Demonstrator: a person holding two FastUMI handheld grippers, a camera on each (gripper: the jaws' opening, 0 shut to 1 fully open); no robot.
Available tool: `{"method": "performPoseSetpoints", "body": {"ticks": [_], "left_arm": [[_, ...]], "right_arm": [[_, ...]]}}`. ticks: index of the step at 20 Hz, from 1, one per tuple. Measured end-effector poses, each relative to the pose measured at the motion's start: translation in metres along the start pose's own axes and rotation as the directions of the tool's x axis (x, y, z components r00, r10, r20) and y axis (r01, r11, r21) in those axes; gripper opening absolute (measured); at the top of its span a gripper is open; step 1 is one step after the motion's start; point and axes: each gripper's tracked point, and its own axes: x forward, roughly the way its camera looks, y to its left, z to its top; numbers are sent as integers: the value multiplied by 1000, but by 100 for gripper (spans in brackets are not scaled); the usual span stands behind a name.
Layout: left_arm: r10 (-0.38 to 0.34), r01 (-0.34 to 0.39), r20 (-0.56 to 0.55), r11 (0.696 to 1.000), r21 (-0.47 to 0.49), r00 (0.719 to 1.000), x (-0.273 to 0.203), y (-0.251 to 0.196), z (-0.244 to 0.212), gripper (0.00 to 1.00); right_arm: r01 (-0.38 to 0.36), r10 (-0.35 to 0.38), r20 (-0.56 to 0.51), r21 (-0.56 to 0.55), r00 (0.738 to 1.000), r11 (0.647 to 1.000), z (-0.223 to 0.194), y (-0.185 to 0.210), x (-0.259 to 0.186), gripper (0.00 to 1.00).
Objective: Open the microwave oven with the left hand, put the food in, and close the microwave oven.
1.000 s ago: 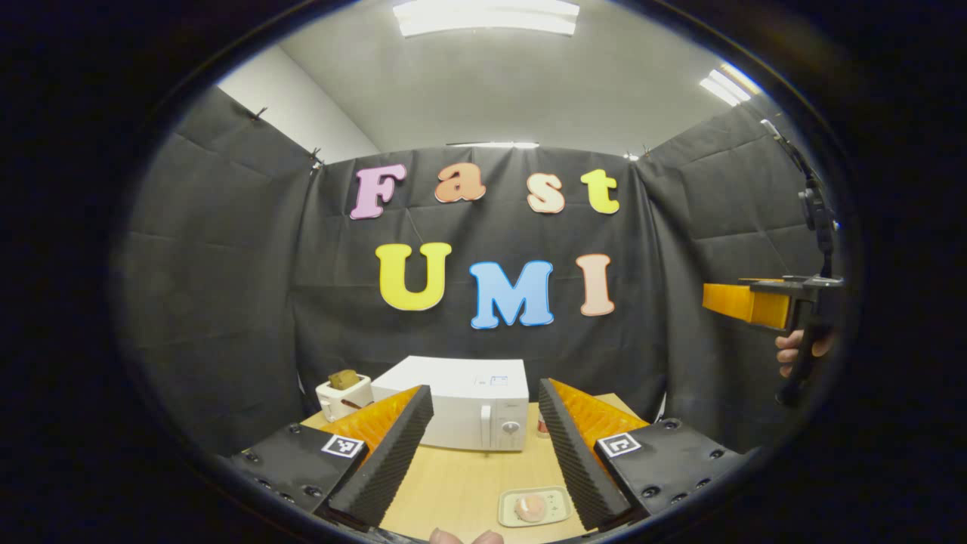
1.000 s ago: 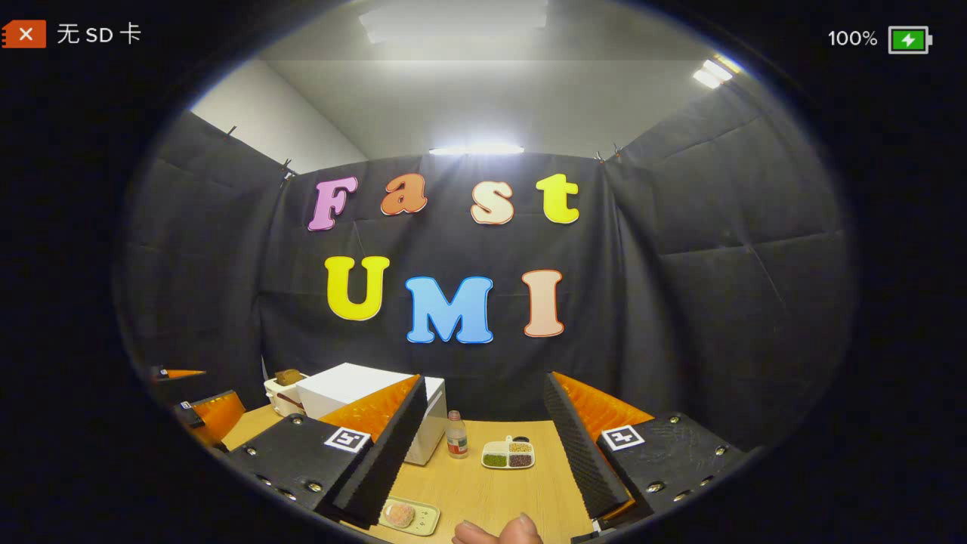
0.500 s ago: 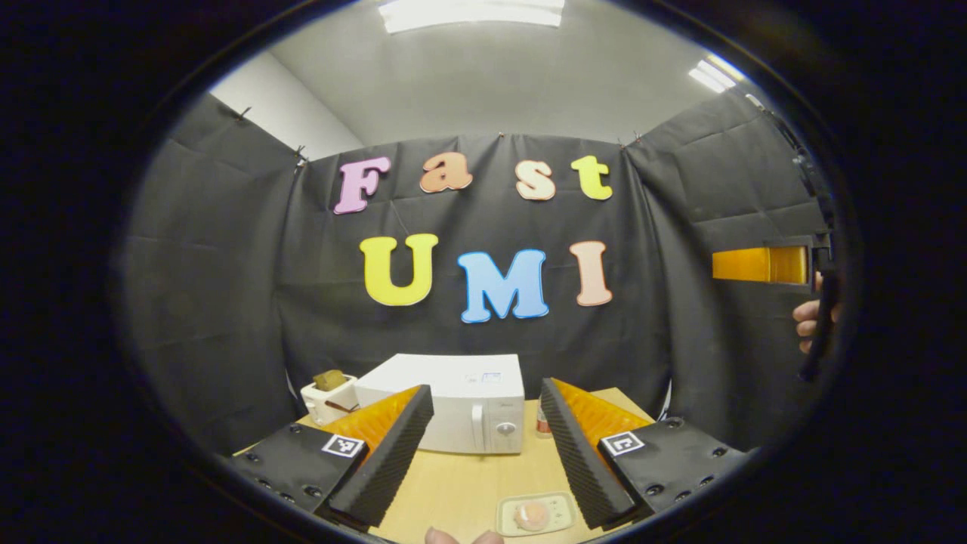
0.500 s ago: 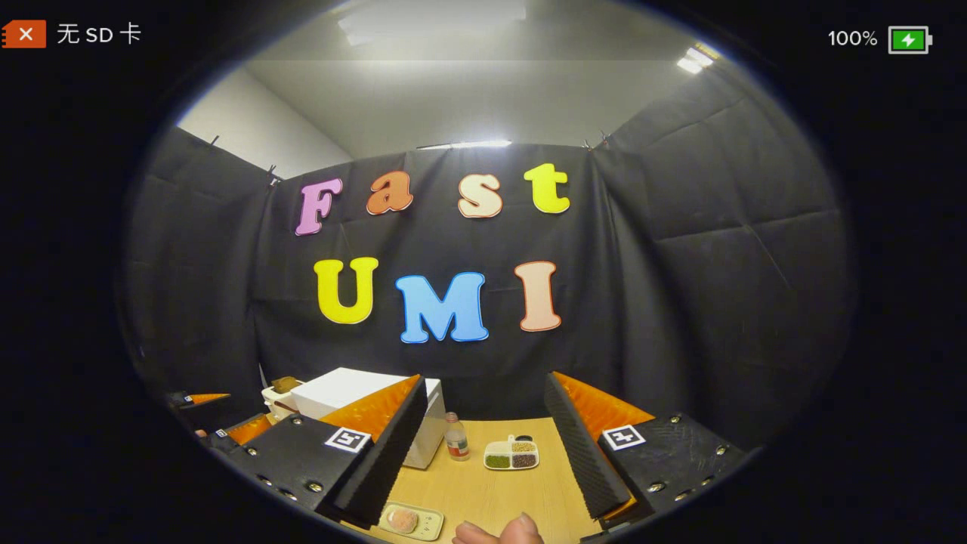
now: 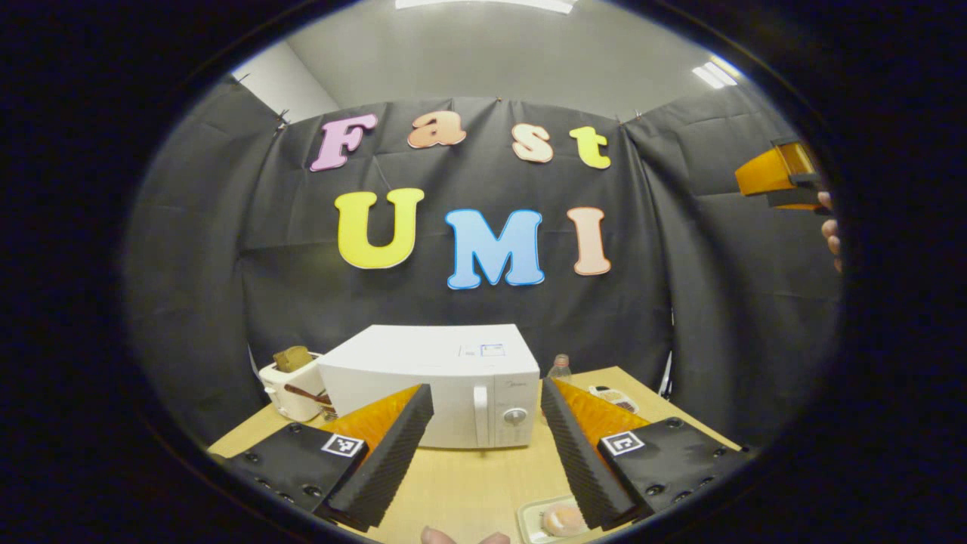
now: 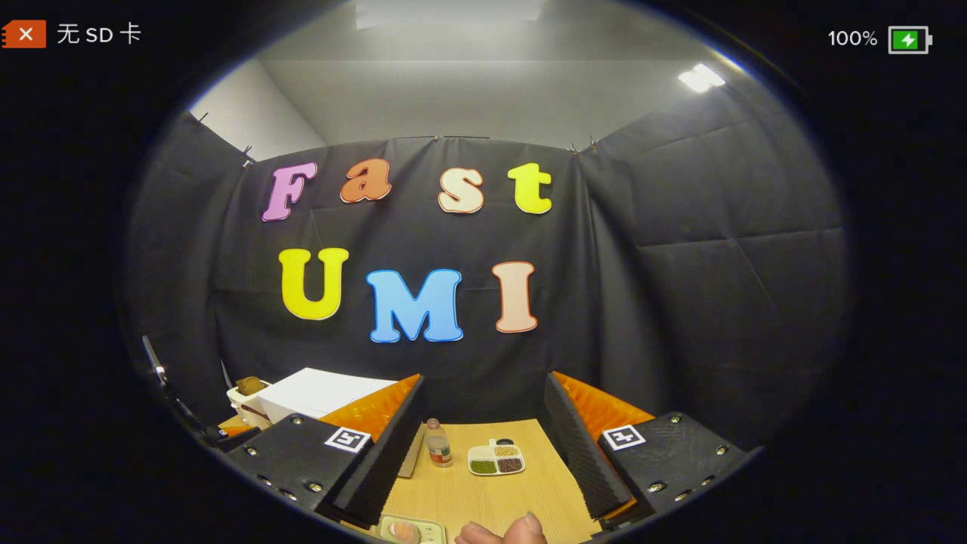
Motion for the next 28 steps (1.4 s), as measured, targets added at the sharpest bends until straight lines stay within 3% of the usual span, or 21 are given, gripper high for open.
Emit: {"method": "performPoseSetpoints", "body": {"ticks": [5,11,17,18,21,23,26,28], "left_arm": [[-37,38,-87,999,6,996,62,14,-76,97],[-71,63,-135,996,-66,988,137,10,-138,98],[-93,79,-160,993,-91,983,199,-3,-176,96],[-98,84,-163,993,-88,982,206,-4,-180,89],[-101,89,-178,993,-74,979,226,-10,-193,90],[-49,45,-187,999,-21,981,235,4,-196,72],[-73,57,-194,995,-87,978,234,-6,-196,46],[-60,46,-203,996,-73,977,237,-4,-203,36]], "right_arm": [[96,-98,-26,-70,995,993,-4,-4,7,95],[133,-148,-80,-173,986,976,-22,3,24,96],[158,-183,-101,-216,978,964,-26,2,43,96],[161,-187,-106,-217,977,963,-26,2,45,96],[169,-195,-100,-223,976,960,-26,1,50,96],[167,-195,-111,-217,975,962,-33,2,50,96],[166,-196,-132,-212,972,963,-39,0,46,96],[165,-195,-128,-216,972,962,-38,-1,44,96]]}}
